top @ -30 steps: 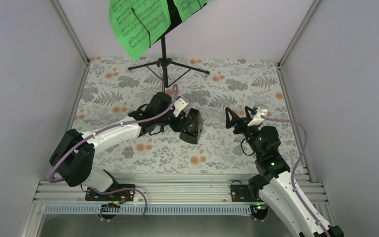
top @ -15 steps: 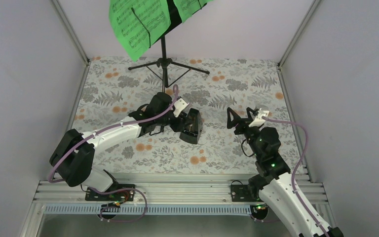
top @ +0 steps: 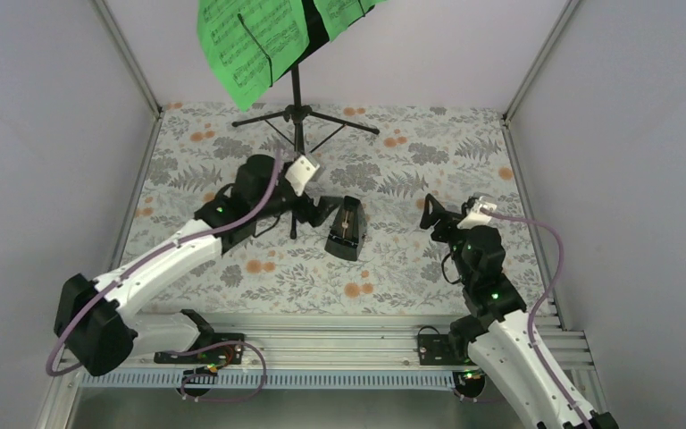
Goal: Pack up the instrument practice props
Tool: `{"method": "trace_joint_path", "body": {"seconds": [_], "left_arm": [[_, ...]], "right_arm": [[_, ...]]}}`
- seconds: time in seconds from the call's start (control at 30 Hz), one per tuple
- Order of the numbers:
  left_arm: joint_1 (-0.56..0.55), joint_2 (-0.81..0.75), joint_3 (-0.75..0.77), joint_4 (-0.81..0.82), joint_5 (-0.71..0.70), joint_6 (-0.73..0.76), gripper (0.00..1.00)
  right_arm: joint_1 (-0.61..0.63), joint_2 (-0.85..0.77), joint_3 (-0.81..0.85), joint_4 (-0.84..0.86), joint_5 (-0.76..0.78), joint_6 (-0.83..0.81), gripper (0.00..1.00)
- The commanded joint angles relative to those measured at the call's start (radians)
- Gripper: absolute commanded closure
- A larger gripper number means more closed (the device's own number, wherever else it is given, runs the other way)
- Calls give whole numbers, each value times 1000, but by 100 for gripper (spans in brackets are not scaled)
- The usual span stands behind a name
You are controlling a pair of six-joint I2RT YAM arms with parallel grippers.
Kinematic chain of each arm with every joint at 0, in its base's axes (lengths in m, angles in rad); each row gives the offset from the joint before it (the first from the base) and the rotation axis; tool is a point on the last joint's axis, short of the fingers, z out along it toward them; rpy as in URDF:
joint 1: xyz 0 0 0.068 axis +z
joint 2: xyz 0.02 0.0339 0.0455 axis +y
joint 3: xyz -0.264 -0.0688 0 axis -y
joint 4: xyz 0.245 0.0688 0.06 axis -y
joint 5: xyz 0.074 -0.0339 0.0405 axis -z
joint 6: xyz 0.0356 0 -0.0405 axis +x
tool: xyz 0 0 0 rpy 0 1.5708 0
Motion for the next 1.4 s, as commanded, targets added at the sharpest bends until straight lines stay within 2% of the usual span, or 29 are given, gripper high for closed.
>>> {"method": "trace_joint_path", "body": {"seconds": [0.0,0.13,0.3,0.37,0.63,0.77,0.87,1.1,1.37], "left_arm": [[28,-56,111,16,-12,-10,4],[39,-67,176,14,-64,12,4],[43,-123,75,35,-166,44,4],[41,-141,69,21,-197,53,4],[41,-184,73,12,-254,72,4],[41,-185,71,14,-250,65,4],[41,-184,71,13,-250,62,4],[41,-198,71,12,-247,59,4],[41,-195,73,12,-242,56,4]], "right_arm": [[-80,76,26,-76,93,84,0],[-251,176,25,-81,-5,142,0],[-474,318,17,-58,-146,187,0],[-514,362,15,-44,-176,203,0],[-574,481,25,-20,-193,395,0],[-582,531,25,-12,-187,527,8],[-581,561,31,3,-189,591,9],[-584,640,47,40,-187,687,18],[-585,795,125,33,-189,706,19]]}}
